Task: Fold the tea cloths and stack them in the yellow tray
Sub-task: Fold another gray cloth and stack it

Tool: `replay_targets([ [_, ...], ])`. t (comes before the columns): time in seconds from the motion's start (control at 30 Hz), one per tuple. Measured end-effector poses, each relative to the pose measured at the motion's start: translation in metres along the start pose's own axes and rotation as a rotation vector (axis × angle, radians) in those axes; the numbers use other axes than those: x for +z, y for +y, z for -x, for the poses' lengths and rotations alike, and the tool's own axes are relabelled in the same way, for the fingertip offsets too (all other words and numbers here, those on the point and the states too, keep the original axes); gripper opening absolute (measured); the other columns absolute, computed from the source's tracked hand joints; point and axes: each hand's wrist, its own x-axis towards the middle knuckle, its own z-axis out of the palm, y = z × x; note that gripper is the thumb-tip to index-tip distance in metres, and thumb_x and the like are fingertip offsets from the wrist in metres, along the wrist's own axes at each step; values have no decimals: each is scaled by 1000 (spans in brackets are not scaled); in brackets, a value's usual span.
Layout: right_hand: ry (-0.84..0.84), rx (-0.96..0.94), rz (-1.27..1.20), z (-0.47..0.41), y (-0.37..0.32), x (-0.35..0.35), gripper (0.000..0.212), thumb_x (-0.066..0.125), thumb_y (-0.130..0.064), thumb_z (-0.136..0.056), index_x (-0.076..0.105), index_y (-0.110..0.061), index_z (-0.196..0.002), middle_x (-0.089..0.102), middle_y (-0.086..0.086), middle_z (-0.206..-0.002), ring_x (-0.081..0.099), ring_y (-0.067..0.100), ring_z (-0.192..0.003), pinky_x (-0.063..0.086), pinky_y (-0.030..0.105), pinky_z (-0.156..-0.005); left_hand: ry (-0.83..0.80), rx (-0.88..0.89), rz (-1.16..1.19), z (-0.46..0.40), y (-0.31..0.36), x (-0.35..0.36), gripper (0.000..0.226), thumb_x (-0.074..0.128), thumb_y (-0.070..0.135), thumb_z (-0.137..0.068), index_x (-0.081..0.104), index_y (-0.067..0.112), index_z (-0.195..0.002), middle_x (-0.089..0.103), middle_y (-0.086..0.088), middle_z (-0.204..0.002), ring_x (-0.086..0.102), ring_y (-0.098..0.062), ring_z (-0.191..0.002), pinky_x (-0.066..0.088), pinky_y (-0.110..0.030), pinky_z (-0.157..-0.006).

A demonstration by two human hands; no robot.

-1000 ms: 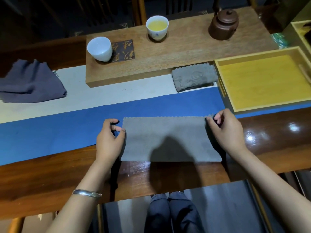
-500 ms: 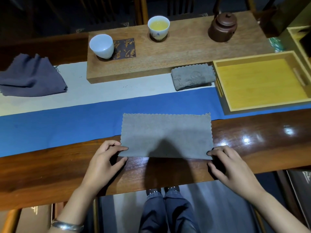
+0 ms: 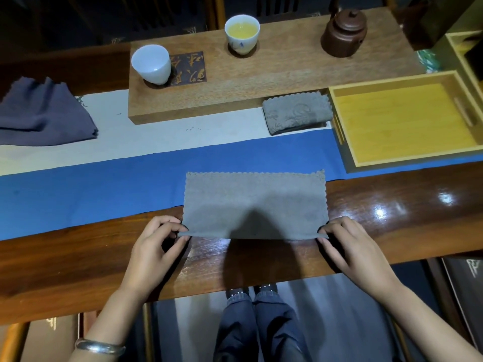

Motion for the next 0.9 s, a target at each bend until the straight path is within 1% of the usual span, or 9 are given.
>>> replay_targets([
  [0.1,-31,-85,54,6,-5,-2,21,48,-29,-96,60,-11,-95,57,1,-95,57,22,-82,51,36,-70,58,30,7,11,1,-3,9,64,30,-87,62,27,-95,53,12,-111,55,-1,-104,42,-12,-85],
  [0.2,-28,-99,-1,18,-9,-3,26,45,-31,-95,61,-11,-94,58,-1,-97,58,20,-86,48,32,-75,76,30,41,28,3,-5,13,58,38,-87,62,29,-94,56,13,-114,54,-7,-111,40,-18,-91],
  [0.33,39,29,-176,24,-13,-4,20,43,-35,-94,54,-19,-92,57,-6,-94,57,14,-91,42,27,-79,108,16,67,36,8,-6,8,59,40,-86,59,34,-92,58,21,-114,55,-8,-110,37,-16,-94],
  [0.43,120,151,-313,17,-17,0,12,44,-37,-97,50,-26,-97,58,-13,-94,56,6,-91,41,16,-77,154,-15,120,24,15,-2,6,58,39,-88,57,36,-93,60,27,-112,56,-3,-109,39,-14,-93],
  [0.5,193,237,-399,5,-21,3,6,48,-36,-94,49,-31,-97,61,-15,-91,59,7,-83,43,16,-69,187,-89,207,9,20,3,6,57,40,-88,56,36,-93,65,23,-104,60,0,-102,43,-14,-86],
  [0.57,251,293,-433,-13,-21,4,5,49,-34,-93,48,-29,-95,61,-10,-84,59,11,-75,43,24,-63,205,-171,258,-8,23,9,5,56,41,-90,55,36,-91,65,19,-93,62,1,-87,45,-13,-73],
  [0.7,230,311,-352,-47,-18,7,11,43,-31,-98,39,-22,-94,54,-6,-74,54,8,-65,38,27,-52,261,-297,138,-38,23,20,12,56,36,-94,53,28,-86,64,17,-76,58,-3,-70,42,-27,-60],
  [0.83,149,339,-199,-70,-16,10,17,35,-30,-101,31,-16,-93,53,7,-69,50,32,-58,35,39,-49,249,-332,15,-51,26,23,18,53,36,-95,49,25,-82,59,7,-66,52,-8,-55,35,-26,-50],
  [0.9,142,357,-134,-76,-16,11,18,34,-31,-101,30,-15,-93,52,8,-65,48,33,-55,32,37,-48,244,-342,-40,-53,28,22,18,52,35,-95,49,22,-83,58,7,-65,50,-6,-55,32,-27,-50],
])
